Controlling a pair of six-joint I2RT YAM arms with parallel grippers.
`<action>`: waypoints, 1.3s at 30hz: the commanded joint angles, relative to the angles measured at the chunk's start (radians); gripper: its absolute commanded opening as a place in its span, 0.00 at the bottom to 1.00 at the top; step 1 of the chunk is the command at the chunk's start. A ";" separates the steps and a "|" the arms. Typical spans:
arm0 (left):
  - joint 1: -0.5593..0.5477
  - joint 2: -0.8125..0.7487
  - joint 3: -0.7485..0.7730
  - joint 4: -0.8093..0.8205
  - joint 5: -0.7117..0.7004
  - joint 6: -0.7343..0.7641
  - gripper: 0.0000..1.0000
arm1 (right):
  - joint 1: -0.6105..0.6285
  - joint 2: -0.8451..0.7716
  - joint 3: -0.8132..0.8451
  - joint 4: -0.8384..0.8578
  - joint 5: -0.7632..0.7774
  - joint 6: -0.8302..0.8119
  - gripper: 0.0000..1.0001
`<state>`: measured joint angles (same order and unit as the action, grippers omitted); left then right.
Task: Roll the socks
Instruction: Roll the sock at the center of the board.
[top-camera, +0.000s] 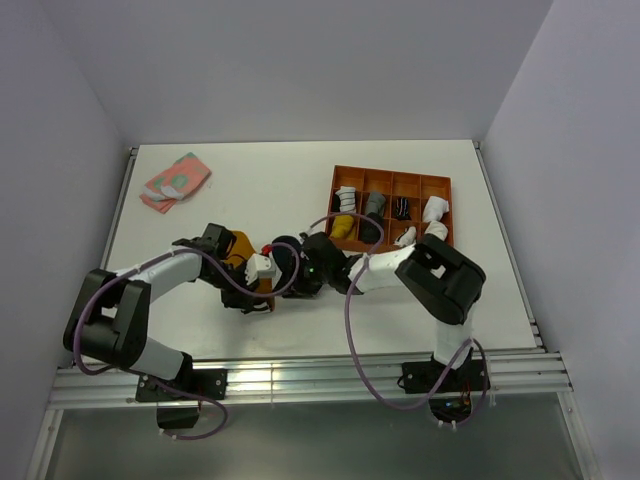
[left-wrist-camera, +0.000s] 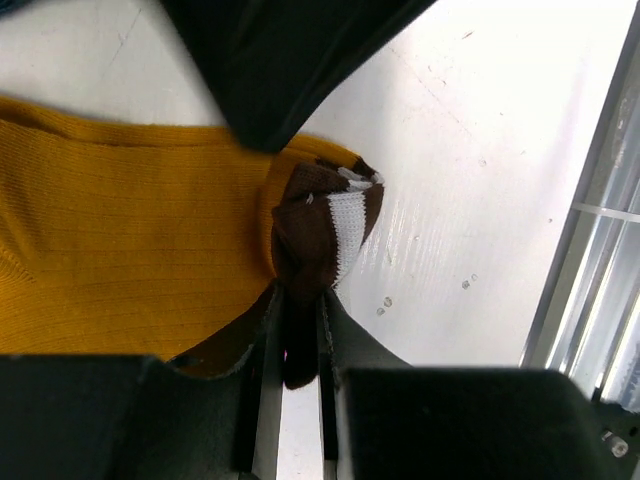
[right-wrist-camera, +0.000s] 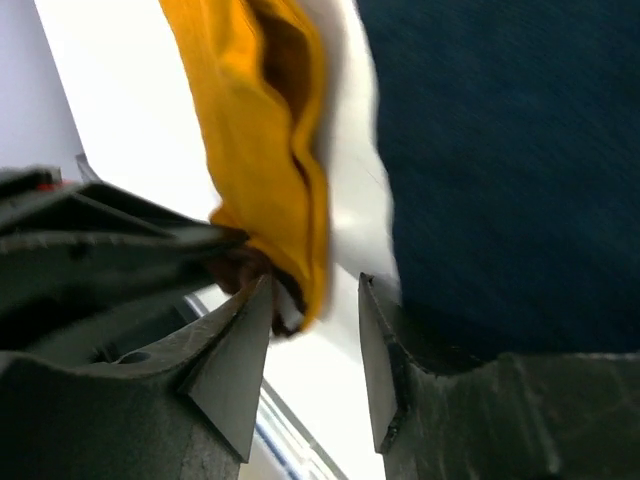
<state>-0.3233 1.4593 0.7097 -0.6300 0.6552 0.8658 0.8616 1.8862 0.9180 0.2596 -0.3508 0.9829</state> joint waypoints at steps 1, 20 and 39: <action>0.000 0.030 0.040 -0.054 0.000 0.001 0.12 | 0.005 -0.100 -0.100 0.110 0.139 -0.023 0.47; 0.004 0.242 0.212 -0.385 0.046 0.163 0.07 | 0.270 -0.332 -0.298 0.359 0.469 -0.568 0.40; 0.013 0.415 0.352 -0.571 0.043 0.219 0.09 | 0.464 -0.158 -0.048 0.214 0.469 -0.905 0.50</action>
<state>-0.3069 1.8572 1.0298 -1.1545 0.6930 1.0946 1.3003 1.7126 0.7887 0.4507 0.0937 0.1806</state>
